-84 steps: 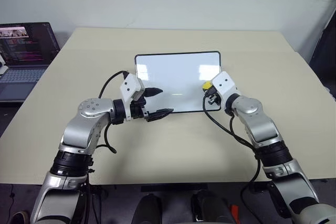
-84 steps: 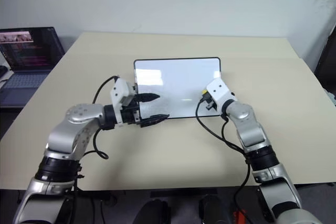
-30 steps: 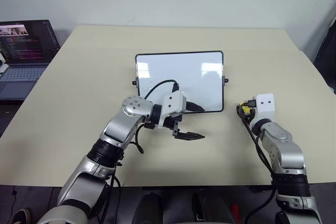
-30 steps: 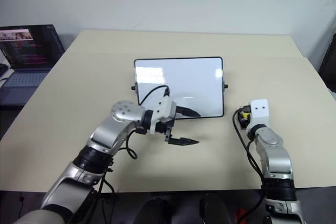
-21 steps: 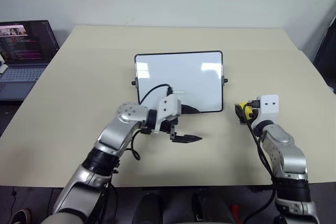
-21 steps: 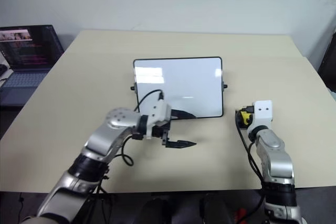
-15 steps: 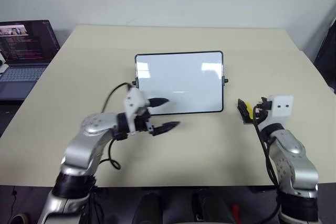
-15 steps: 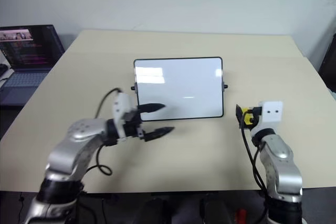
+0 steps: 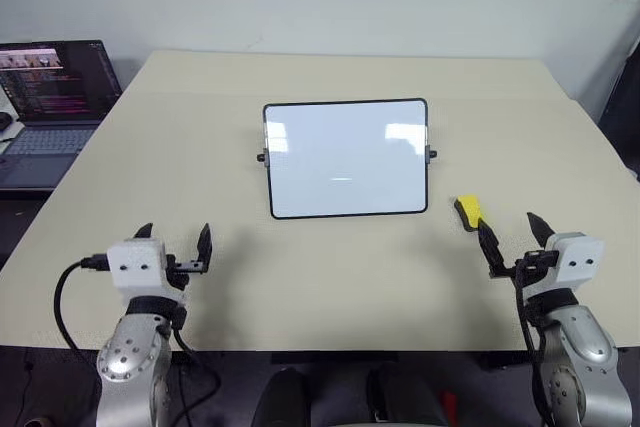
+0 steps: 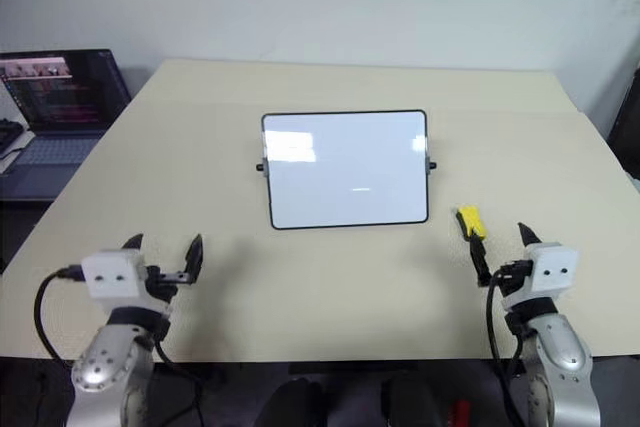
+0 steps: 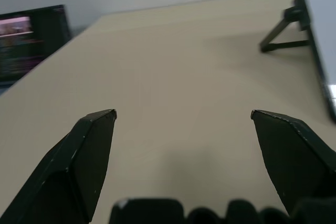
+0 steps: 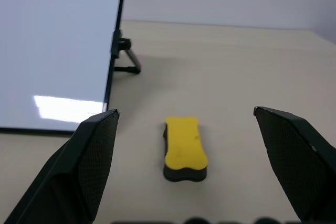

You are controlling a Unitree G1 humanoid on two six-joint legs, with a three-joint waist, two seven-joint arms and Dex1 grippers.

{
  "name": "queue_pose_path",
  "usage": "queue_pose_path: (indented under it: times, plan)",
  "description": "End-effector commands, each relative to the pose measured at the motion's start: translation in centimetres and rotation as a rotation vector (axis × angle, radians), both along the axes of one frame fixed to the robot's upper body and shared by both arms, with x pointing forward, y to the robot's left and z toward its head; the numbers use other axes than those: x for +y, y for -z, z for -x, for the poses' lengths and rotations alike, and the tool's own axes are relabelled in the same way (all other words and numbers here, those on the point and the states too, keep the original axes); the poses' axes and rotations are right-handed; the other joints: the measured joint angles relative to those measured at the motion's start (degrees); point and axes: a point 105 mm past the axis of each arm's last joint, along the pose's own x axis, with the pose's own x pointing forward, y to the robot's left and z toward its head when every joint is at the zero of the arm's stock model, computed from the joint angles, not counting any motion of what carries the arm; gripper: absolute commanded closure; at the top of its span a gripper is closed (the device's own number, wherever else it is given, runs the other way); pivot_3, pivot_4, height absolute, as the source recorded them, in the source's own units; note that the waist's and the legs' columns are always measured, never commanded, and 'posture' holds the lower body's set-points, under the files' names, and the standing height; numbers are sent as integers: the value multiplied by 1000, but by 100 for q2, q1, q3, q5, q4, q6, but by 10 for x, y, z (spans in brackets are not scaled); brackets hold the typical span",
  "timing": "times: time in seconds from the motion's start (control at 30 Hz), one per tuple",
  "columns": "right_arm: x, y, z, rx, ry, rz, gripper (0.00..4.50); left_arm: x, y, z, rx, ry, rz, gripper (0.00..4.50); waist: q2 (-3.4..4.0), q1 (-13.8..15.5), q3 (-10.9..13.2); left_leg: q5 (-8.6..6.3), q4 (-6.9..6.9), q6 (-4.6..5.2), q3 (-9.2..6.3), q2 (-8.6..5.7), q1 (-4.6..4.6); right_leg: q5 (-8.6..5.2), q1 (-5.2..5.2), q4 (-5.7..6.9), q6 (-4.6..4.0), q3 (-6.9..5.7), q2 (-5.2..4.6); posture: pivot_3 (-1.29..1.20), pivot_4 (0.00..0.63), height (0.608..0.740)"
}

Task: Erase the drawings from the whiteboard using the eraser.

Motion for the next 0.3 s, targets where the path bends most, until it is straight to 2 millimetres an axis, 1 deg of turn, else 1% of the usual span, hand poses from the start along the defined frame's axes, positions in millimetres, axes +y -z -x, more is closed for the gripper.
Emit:
queue_pose_path:
  times: [0.03,0.07,0.13,0.2,0.3]
  plan:
    - [6,-14,-2,-76,-70,-1,49,-3,-17,1,-86,-44,-44,0,-1,2,-1,0,0,0,-1,0,0,0,0,0,0,-1,1,0,150,740]
    - [3,-14,-3,-74,-78,-2,49,-7,-17,0,-88,-52,-47,0,-1,3,-1,0,0,0,-2,0,0,0,0,1,0,-2,1,0,150,740]
    - [4,-9,-1,-56,-84,-9,49,-3,-13,3,-74,-95,-59,0,-3,3,-2,0,-1,0,1,-2,-2,0,0,0,0,1,1,0,150,740]
    - [1,-6,-2,-40,-64,-17,49,1,-10,9,-59,-140,-68,0,-6,4,-4,-1,-3,0,0,-1,-5,-2,-2,-2,-1,0,2,0,150,740]
    - [-12,-3,-9,-14,-31,-25,49,0,-13,7,-70,-154,-91,0,-6,-2,-4,-2,-8,-1,0,-1,-7,-4,-5,-4,-3,0,2,0,150,740]
